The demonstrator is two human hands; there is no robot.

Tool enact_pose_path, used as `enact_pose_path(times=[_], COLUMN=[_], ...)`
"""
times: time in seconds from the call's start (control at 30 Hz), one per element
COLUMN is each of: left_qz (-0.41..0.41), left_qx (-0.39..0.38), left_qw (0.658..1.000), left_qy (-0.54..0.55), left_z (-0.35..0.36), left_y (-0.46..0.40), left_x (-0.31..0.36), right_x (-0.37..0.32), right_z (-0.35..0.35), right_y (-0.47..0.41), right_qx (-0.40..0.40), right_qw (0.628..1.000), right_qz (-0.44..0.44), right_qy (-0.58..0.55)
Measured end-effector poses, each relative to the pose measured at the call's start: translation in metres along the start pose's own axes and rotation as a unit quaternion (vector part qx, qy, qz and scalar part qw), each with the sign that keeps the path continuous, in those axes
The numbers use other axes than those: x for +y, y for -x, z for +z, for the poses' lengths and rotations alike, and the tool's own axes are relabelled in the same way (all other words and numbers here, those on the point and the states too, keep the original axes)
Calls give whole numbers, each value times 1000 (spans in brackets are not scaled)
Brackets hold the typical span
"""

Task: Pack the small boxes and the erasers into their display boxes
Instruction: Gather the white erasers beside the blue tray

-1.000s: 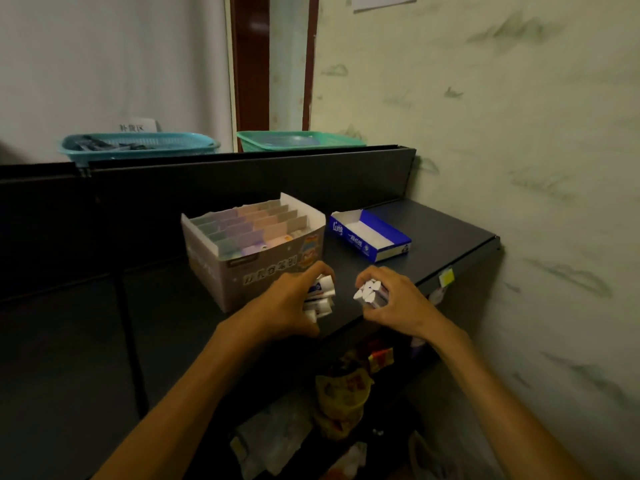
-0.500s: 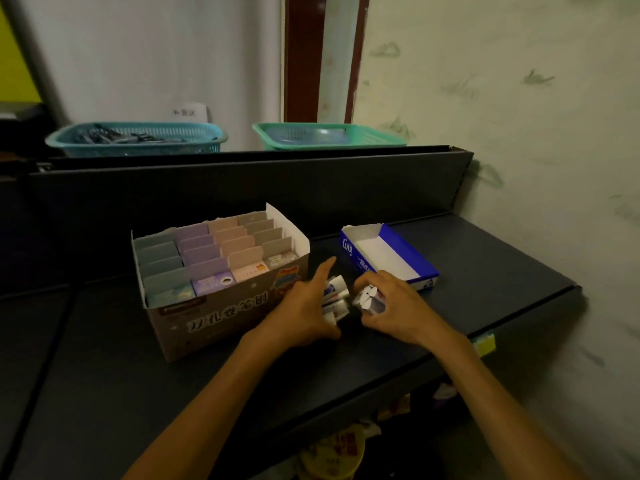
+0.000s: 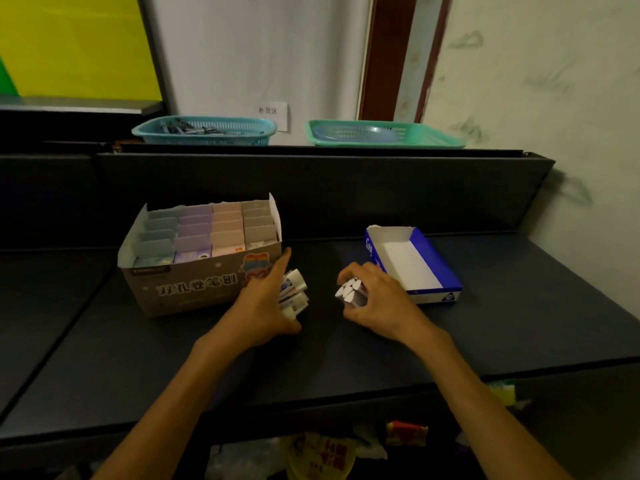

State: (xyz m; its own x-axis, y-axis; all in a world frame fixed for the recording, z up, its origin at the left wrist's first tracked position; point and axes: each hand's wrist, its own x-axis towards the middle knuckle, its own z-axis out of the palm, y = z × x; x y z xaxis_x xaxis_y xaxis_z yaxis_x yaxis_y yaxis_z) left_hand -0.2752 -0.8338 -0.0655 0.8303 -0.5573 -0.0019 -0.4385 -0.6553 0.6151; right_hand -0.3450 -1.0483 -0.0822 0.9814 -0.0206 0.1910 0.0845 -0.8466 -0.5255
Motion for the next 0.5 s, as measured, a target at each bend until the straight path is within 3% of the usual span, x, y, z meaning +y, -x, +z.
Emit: enact_pose_path(times=[0.3, 0.5], left_qz=[-17, -34], left_qx=[19, 25], left_qw=[1000, 998], left_qy=[13, -38], left_z=[15, 25], left_y=[-22, -47], left_x=[15, 26], right_x=[-5, 6], right_z=[8, 4], right_y=[-41, -62], right_qx=[0, -19], right_qw=[1000, 999], right_qz=[-26, 18], right_qy=[5, 45])
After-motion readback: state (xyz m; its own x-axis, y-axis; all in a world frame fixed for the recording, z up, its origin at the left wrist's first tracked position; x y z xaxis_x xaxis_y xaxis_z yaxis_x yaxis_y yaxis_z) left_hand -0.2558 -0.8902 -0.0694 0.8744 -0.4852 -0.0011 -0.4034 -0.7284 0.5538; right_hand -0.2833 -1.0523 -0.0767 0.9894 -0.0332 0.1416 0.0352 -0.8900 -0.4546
